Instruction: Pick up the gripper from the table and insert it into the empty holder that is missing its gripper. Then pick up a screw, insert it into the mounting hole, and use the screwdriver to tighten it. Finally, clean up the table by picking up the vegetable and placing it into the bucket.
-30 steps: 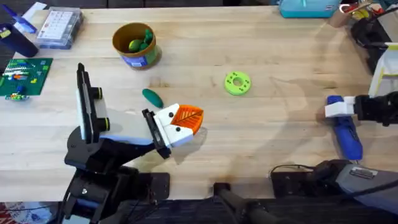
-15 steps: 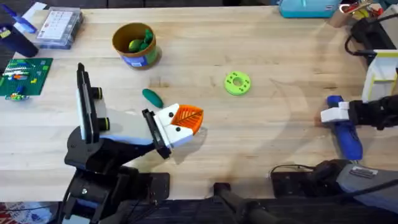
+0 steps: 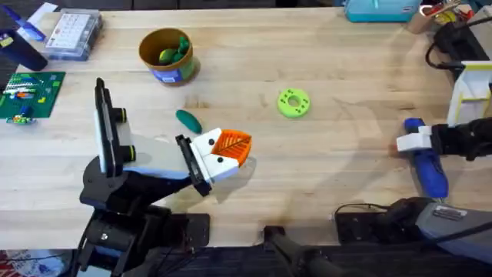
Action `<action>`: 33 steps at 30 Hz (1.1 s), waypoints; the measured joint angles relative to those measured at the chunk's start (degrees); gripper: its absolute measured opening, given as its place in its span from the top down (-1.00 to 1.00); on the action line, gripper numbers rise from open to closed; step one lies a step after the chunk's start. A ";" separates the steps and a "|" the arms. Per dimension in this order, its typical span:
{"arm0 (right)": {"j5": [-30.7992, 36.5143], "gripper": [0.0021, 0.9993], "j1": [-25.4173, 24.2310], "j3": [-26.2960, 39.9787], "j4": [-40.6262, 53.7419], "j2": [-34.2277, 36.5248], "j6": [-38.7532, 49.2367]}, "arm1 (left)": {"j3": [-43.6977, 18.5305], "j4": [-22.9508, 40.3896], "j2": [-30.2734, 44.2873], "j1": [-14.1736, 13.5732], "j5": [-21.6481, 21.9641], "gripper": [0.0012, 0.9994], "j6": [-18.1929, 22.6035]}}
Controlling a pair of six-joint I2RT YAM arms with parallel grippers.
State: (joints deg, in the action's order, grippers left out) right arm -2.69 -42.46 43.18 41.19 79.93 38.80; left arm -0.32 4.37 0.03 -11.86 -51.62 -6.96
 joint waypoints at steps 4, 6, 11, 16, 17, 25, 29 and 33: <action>-0.02 -0.99 0.00 -0.09 -0.04 -0.18 0.06 | 0.00 0.01 0.00 0.00 -0.01 0.97 0.01; -0.05 -0.99 0.00 -0.32 -0.15 -0.53 0.15 | 0.00 0.01 -0.02 0.00 0.00 0.98 0.00; -0.35 -0.99 0.02 -1.01 -1.33 -1.54 1.00 | 0.00 0.01 -0.02 0.00 0.00 0.98 0.00; -0.36 -0.99 0.02 -1.18 -2.15 -2.11 1.33 | 0.00 0.01 -0.01 0.00 0.00 0.98 0.00; -0.35 -0.99 0.02 -1.18 -2.22 -2.10 1.34 | 0.00 0.01 -0.01 0.00 -0.01 0.98 0.00; -2.66 -0.99 0.43 -1.20 -2.58 -2.43 1.34 | 0.00 0.01 0.00 0.00 0.00 0.98 0.00; -3.52 -1.00 0.70 -1.20 -2.60 -2.59 1.40 | 0.00 0.01 -0.02 0.00 -0.01 0.98 0.00; -3.60 -0.99 0.71 -1.20 -2.59 -2.59 2.10 | 0.00 0.01 -0.01 0.00 0.00 0.98 0.01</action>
State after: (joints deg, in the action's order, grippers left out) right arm -6.29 -41.75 41.98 38.60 77.34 40.90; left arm -0.32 4.38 0.02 -11.86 -51.62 -6.95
